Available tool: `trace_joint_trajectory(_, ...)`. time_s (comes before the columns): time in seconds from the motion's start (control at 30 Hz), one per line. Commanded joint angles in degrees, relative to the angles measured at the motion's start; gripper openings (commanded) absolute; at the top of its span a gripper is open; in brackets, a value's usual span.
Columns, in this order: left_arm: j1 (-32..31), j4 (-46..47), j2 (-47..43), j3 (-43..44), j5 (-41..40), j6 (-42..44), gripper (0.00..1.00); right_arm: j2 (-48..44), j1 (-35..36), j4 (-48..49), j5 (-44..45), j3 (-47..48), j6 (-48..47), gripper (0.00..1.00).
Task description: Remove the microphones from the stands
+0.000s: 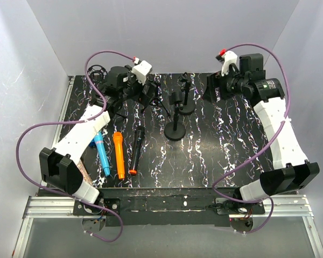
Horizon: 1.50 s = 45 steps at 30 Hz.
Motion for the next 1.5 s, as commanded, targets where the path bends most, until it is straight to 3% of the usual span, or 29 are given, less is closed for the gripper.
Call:
trace_joint_trajectory(0.0,0.5,1.2,-0.7,1.8,5.9,-3.7,0.98,-2.6,0.3,0.7,-19.1,-5.9,-7.0,0.88)
trace_joint_trajectory(0.07,0.5,3.7,0.4,2.6,13.5,-3.8,0.98,-3.2,1.3,6.9,-23.5,-9.3,-6.6,0.89)
trace_joint_trajectory(0.17,0.4,9.8,3.2,3.4,27.3,-5.6,0.96,-0.3,4.6,9.6,-23.4,-9.5,-9.8,0.90)
trace_joint_trajectory(0.33,-0.3,13.1,10.6,10.0,34.1,-9.5,0.87,5.6,6.2,14.8,-24.1,-9.5,-9.9,0.81)
trace_joint_trajectory(0.73,-2.9,15.6,16.1,9.0,28.9,-11.0,0.84,13.0,7.0,21.8,-26.3,-10.3,-8.5,0.73)
trace_joint_trajectory(0.83,-3.2,15.5,15.5,8.2,28.7,-11.0,0.84,13.7,7.1,23.4,-24.9,-10.6,-6.8,0.65)
trace_joint_trajectory(1.17,-3.2,12.5,11.1,5.3,25.6,-8.2,0.84,13.0,9.4,27.9,-18.4,-17.4,-9.1,0.20)
trace_joint_trajectory(1.47,-3.2,9.9,6.7,3.5,22.5,-5.2,0.85,12.1,11.7,30.2,-14.2,-27.1,-14.2,0.13)
